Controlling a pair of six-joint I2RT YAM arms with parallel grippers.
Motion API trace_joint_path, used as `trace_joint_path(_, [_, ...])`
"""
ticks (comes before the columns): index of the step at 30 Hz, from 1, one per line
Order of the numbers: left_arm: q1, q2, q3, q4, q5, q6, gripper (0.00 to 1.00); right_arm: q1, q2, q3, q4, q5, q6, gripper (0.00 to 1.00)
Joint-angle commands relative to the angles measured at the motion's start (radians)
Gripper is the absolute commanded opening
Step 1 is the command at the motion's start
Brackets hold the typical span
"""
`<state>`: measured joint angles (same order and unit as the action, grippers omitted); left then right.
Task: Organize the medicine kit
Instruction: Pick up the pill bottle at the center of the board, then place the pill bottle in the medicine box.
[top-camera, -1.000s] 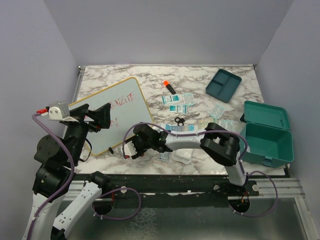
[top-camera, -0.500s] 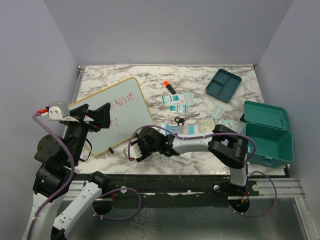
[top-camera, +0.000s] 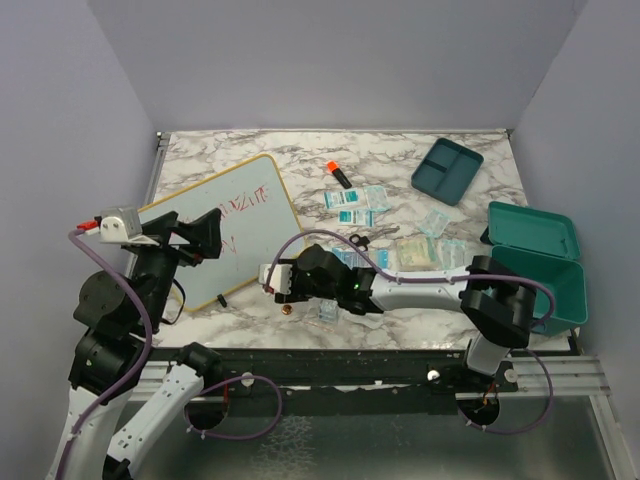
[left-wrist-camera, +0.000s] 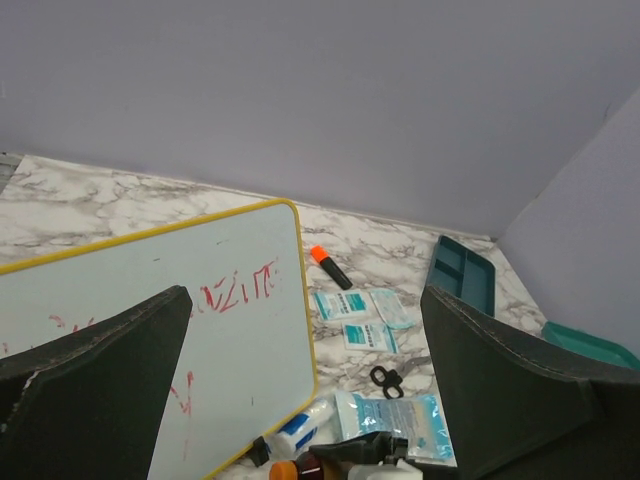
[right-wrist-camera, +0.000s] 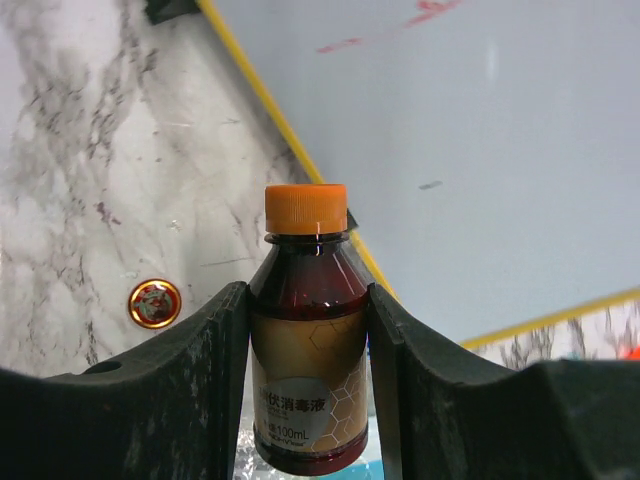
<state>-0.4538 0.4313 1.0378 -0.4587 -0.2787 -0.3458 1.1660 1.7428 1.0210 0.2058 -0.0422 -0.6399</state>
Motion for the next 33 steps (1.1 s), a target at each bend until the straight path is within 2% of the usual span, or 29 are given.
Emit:
trace_joint_path(1, [-0.003,-0.006,-0.033,-0.011,-0.021,-0.015,0.99,0.002,-0.06,0.04,-0.033,0.213,0.26,0.28])
trace_joint_path(6, [-0.003,-0.004,-0.057,-0.011,-0.023,-0.013,0.99,-0.037,-0.096,0.055,-0.105,0.336,0.468,0.27])
trace_joint_path(11, [-0.002,-0.002,-0.094,-0.009,-0.035,-0.006,0.99,-0.144,-0.141,0.089,-0.242,0.378,0.716,0.25])
trace_joint_path(18, [-0.003,0.016,-0.177,0.017,-0.004,-0.004,0.99,-0.249,-0.28,0.089,-0.354,0.517,0.908,0.25])
trace_joint_path(22, [-0.003,0.078,-0.213,0.049,0.069,-0.001,0.99,-0.316,-0.352,0.07,-0.4,0.567,0.982,0.25])
trace_joint_path(29, [-0.003,0.274,-0.239,0.073,0.344,0.077,0.99,-0.403,-0.506,0.032,-0.483,0.691,1.074,0.25])
trace_joint_path(33, [-0.003,0.327,-0.263,0.076,0.383,0.099,0.99,-0.478,-0.592,0.035,-0.558,0.723,1.085,0.25])
